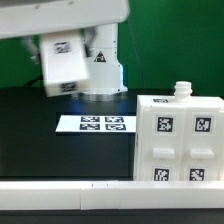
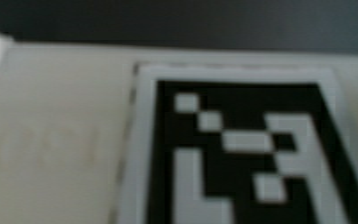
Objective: Assemble cabinet
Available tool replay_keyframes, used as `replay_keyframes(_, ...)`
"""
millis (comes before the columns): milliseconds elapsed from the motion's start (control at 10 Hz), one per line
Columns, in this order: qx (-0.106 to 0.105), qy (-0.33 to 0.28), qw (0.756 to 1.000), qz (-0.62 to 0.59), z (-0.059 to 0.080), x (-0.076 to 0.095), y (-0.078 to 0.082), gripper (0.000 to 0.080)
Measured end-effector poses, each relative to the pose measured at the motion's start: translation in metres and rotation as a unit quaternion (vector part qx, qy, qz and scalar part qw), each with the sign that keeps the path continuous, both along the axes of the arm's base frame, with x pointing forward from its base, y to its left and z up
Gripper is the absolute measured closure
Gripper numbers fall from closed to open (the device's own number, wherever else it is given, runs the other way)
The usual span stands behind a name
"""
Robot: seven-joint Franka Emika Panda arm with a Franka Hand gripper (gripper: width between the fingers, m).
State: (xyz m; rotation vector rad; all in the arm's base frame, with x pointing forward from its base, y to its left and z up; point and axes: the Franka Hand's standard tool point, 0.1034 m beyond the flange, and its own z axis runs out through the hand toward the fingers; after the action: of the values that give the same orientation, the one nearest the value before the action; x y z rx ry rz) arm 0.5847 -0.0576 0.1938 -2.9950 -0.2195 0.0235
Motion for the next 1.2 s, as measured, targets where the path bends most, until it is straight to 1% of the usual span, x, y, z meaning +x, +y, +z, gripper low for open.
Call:
replay_keyframes(100,0.000,-0.063,0.998,-0.014,0.006,0.010,0.015,0.0243)
replay_keyframes(200,-0.003,-0.105,0.994,-0.027,0.004,0.009,0.023,0.0243)
replay_keyframes(300,-0.006,-0.131,0.991,-0.024,0.002,0.008,0.020,0.0243)
replay_keyframes(400,-0.015,-0.172,0.985,-0.031,0.001,0.011,0.013,0.0243)
replay_keyframes(500,-0.025,-0.204,0.978,-0.034,-0.001,0.011,0.009,0.0243)
replay_keyframes(600,-0.039,-0.238,0.970,-0.041,0.001,0.014,0.008,0.0243)
replay_keyframes(700,-0.046,-0.279,0.958,-0.044,0.006,0.022,0.027,0.0243)
replay_keyframes(800,-0.047,-0.311,0.948,-0.038,0.006,0.031,0.050,0.0243)
replay_keyframes(900,-0.044,-0.345,0.936,-0.050,0.005,0.039,0.069,0.0243)
replay_keyframes(1000,-0.053,-0.377,0.923,-0.050,0.003,0.041,0.072,0.0243)
replay_keyframes(1100,-0.055,-0.370,0.926,-0.048,-0.007,0.038,0.067,0.0243)
replay_keyframes(1200,-0.049,-0.355,0.932,-0.046,-0.007,0.038,0.069,0.0243)
